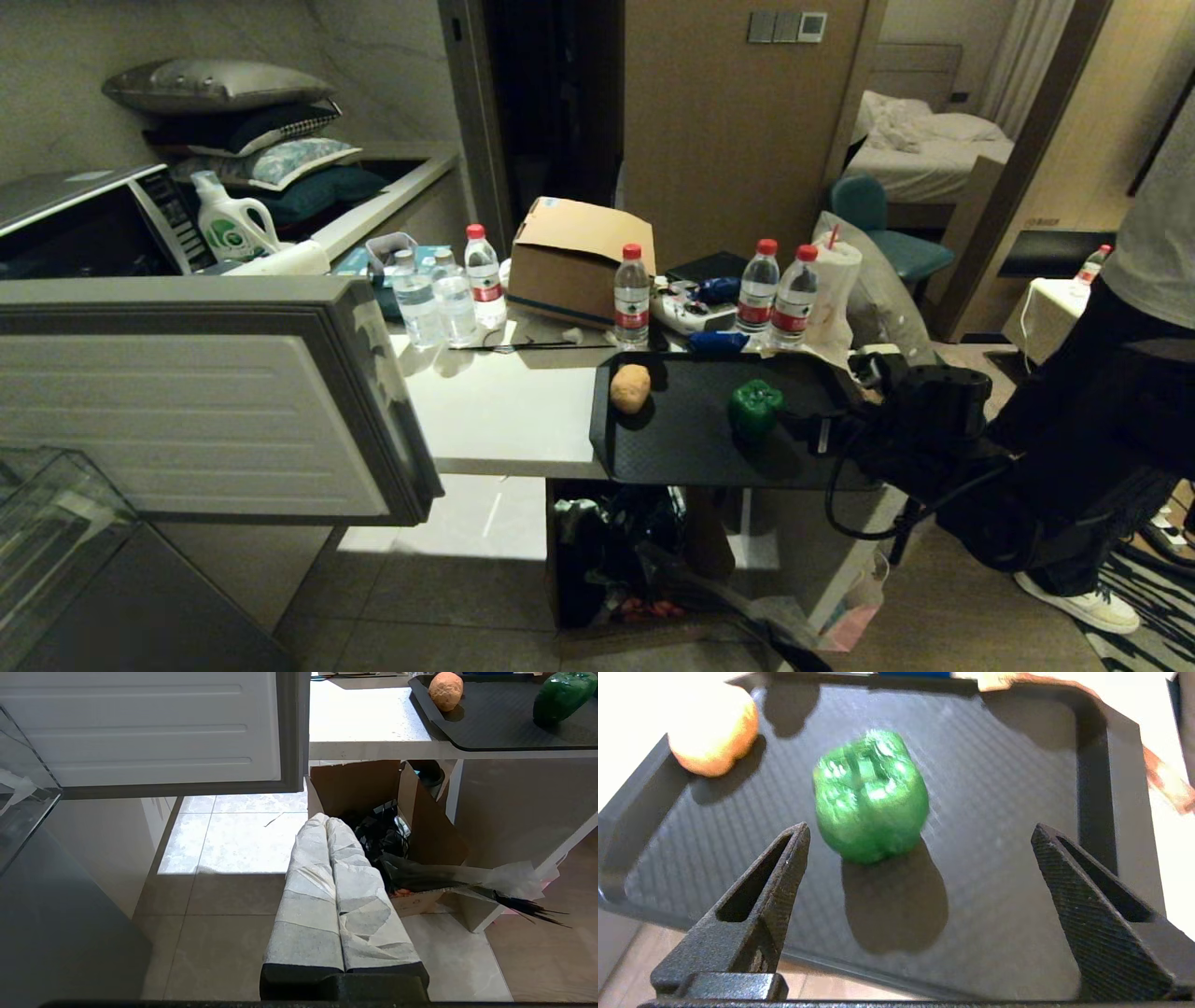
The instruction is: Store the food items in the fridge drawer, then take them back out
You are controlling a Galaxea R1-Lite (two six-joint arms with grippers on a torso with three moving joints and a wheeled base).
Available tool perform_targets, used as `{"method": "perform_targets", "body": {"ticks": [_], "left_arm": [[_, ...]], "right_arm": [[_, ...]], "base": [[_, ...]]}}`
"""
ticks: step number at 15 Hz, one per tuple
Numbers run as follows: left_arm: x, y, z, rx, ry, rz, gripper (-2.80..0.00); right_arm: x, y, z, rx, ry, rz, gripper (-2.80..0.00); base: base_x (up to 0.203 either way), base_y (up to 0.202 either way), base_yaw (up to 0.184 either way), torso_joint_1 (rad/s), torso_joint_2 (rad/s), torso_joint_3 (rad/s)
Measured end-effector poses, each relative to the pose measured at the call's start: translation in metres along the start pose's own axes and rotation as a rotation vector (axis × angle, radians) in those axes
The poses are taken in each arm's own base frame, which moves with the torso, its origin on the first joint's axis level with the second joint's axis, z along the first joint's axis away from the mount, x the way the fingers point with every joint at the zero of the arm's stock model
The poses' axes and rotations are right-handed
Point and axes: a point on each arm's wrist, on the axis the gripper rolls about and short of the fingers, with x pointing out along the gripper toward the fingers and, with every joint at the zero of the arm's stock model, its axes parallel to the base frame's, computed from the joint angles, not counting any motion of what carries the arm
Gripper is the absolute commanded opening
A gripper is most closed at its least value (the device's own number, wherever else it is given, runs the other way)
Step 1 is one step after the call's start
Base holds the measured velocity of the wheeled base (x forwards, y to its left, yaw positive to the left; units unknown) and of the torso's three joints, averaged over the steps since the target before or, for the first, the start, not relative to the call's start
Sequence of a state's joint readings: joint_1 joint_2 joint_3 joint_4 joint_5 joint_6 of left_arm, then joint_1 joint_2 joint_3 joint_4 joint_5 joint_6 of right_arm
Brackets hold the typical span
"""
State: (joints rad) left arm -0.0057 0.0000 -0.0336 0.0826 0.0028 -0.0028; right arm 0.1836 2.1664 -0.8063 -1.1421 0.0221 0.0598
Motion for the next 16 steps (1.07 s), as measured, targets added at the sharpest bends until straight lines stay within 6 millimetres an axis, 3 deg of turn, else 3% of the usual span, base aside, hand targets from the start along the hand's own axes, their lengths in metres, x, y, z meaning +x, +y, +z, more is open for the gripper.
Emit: {"method": "perform_targets", "body": {"ticks": [11,16], "left_arm": [[0.000,0.000,0.000,0.000,0.000,-0.001,-2.80],[0.000,0.000,0.000,0.000,0.000,0.000,-2.80]], "right_arm": [[0.025,0.004,-0.001,-0.005,-0.070,0.078,0.00],[0.048,0.004,-0.009,-0.007,-0.086,0.085,0.00]], "base": [[0.000,0.000,0.000,0.000,0.00,0.000],[0.000,0.000,0.000,0.000,0.00,0.000]]}}
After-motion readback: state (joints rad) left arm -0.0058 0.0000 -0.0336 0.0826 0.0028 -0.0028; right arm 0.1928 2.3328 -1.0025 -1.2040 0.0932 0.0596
